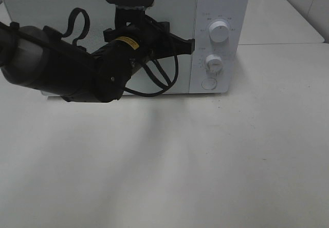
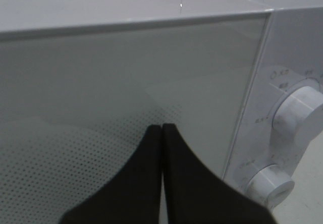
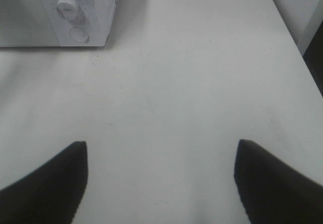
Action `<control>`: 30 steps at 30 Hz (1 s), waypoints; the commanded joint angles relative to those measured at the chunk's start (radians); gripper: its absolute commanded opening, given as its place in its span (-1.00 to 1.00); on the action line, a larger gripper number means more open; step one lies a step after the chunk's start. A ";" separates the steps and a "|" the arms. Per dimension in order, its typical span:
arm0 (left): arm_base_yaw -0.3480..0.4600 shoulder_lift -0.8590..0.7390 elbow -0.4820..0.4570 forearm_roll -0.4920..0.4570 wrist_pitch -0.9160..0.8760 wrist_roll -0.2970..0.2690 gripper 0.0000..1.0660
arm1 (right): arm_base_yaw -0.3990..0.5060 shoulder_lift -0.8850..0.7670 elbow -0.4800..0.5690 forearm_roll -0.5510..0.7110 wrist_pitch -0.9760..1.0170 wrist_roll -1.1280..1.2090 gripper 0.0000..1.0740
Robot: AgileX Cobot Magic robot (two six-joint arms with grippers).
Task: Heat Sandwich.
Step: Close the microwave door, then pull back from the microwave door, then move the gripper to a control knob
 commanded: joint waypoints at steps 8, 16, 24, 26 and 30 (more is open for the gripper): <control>0.020 -0.060 0.041 -0.096 -0.006 0.003 -0.99 | -0.005 -0.027 0.000 -0.003 -0.010 -0.010 0.42; -0.020 -0.119 0.156 -0.098 -0.005 0.002 -0.99 | -0.005 -0.027 0.000 -0.003 -0.010 -0.010 0.42; -0.023 -0.249 0.297 -0.100 0.072 -0.001 -0.99 | -0.005 -0.027 0.000 -0.003 -0.010 -0.010 0.42; -0.023 -0.274 0.303 -0.099 0.136 0.002 -0.99 | -0.005 -0.027 0.000 -0.003 -0.010 -0.010 0.42; -0.019 -0.309 0.303 -0.098 0.289 0.015 -0.94 | -0.005 -0.027 0.000 -0.003 -0.010 -0.010 0.42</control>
